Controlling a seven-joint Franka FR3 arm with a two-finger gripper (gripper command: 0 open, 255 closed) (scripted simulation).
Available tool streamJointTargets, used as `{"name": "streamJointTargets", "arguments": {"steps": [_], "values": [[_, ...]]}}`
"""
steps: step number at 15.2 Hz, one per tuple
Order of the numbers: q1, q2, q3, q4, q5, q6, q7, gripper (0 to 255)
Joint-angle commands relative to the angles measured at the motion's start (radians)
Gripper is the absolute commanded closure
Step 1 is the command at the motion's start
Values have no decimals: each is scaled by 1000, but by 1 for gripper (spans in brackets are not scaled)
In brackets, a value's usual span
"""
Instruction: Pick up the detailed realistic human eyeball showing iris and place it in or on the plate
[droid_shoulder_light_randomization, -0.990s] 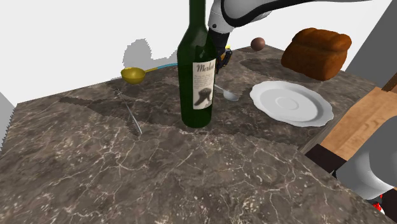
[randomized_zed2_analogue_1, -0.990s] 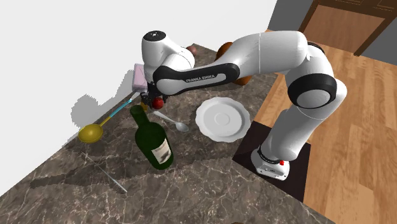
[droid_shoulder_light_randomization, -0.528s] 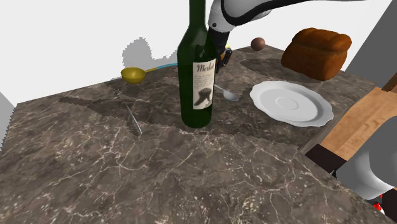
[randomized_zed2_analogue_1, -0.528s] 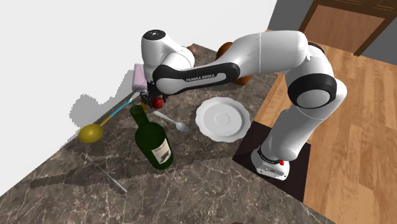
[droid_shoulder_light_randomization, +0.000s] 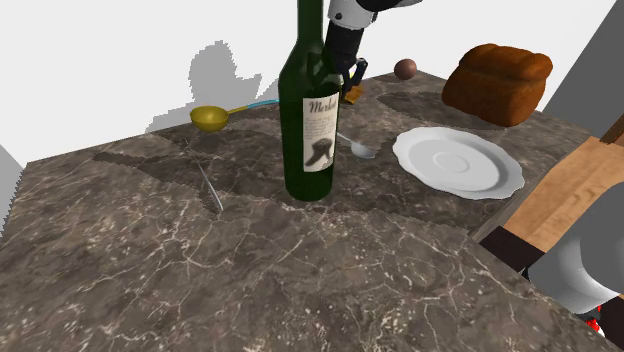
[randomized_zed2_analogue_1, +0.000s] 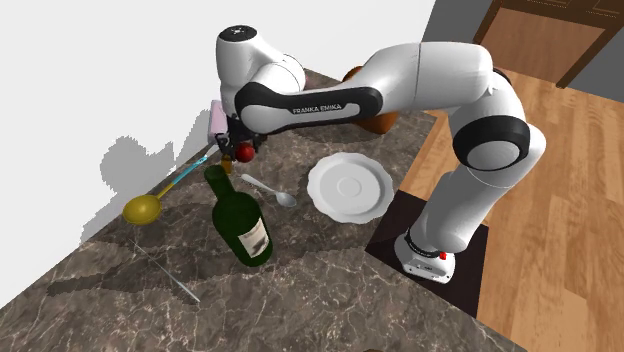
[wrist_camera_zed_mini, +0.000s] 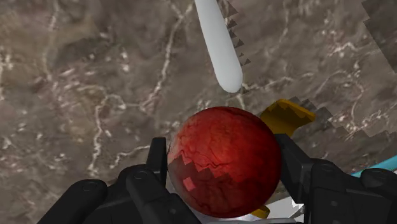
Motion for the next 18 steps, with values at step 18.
{"name": "streamJointTargets", "arguments": {"steps": [18], "values": [[-6, -369, -39, -258, 75, -109, -60, 255]]}}
